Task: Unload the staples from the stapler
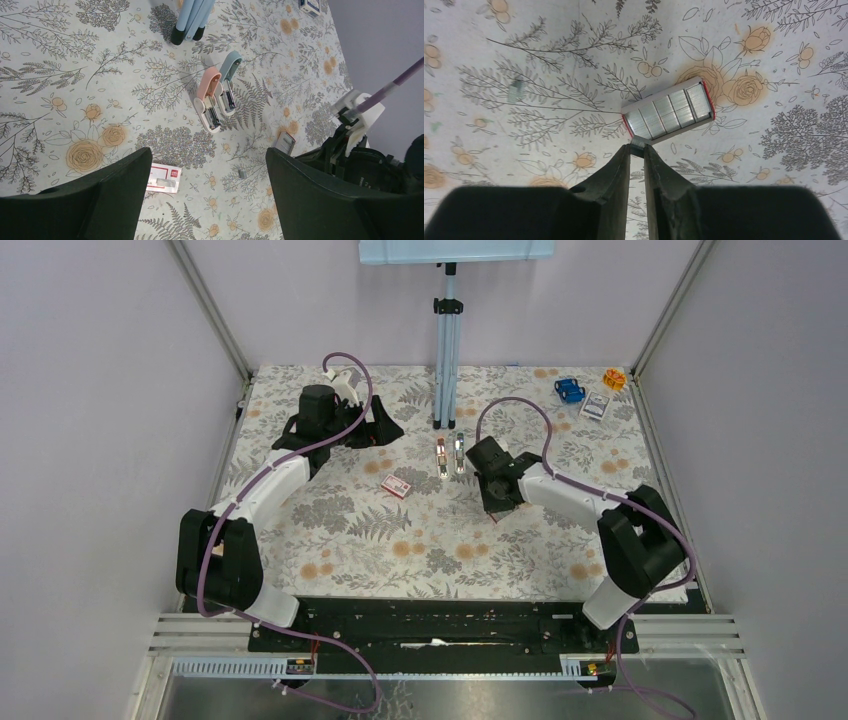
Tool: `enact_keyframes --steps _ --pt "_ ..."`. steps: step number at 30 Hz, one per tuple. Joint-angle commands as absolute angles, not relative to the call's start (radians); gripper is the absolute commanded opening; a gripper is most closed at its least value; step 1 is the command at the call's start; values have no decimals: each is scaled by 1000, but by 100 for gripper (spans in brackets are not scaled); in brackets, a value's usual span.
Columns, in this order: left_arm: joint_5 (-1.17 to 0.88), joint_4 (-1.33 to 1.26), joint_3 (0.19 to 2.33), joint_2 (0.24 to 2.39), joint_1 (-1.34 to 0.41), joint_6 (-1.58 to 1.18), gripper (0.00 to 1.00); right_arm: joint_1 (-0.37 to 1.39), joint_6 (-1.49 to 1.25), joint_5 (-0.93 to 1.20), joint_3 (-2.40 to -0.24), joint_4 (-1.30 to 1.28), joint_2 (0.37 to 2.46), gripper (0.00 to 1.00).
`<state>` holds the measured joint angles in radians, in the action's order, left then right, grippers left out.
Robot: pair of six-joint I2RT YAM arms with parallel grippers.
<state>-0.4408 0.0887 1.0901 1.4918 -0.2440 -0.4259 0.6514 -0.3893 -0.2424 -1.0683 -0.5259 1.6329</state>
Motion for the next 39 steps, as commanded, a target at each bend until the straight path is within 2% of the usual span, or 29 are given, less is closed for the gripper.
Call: enact_keyframes --steps 1,15,22,35,39 --pt "-461 50 1091 1477 -245 -429 88 640 -268 -253 -1096 -559 1666 23" --pt "-459 51 1090 1479 -245 -426 88 627 -214 -255 -1106 -534 1714 24" --pt "-460 50 1091 1482 -245 -426 88 626 -213 -255 -1107 -524 1716 36" --pt "-465 51 1090 1477 -245 -427 88 623 -215 -265 -1119 -519 1673 38" --pt "-466 51 1091 1477 -245 -428 88 621 -213 -279 -1112 -526 1677 42"
